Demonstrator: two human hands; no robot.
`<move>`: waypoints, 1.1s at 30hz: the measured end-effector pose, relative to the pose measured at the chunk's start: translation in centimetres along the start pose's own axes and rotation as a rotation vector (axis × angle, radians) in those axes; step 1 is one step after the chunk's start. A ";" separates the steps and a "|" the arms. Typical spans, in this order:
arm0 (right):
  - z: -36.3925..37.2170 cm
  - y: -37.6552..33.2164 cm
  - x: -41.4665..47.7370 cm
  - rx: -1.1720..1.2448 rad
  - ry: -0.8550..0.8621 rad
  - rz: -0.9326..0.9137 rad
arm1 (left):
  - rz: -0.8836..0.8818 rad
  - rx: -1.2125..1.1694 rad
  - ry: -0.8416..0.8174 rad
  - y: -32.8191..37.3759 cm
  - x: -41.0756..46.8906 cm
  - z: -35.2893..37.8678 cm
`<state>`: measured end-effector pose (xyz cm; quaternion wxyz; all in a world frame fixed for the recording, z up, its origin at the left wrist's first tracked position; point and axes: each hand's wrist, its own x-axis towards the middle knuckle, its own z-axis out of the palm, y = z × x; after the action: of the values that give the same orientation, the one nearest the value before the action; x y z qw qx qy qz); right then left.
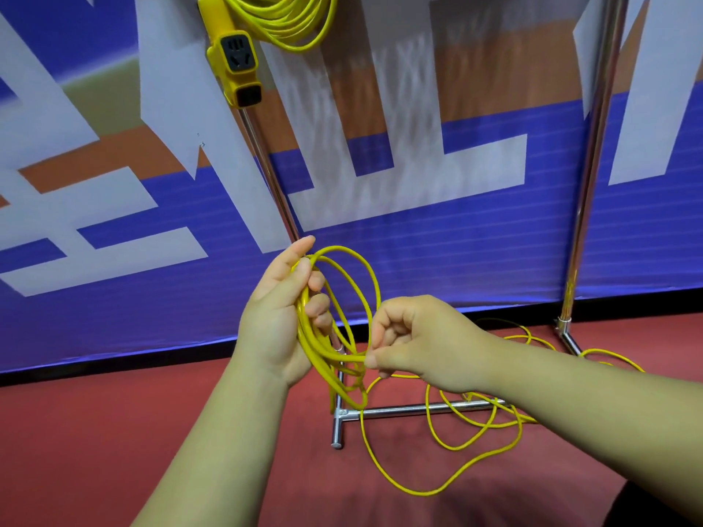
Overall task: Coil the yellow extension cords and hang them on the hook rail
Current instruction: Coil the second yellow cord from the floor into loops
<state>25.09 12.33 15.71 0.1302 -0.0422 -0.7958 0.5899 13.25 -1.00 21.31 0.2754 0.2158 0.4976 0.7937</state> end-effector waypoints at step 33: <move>-2.8 -1.7 -1.8 -0.279 -0.086 -0.205 | -0.289 -0.389 0.203 2.9 1.0 -3.1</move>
<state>27.71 13.96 17.80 0.1482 0.0469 -0.8750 0.4585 9.94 -3.50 22.68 0.3709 0.0048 0.3864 0.8445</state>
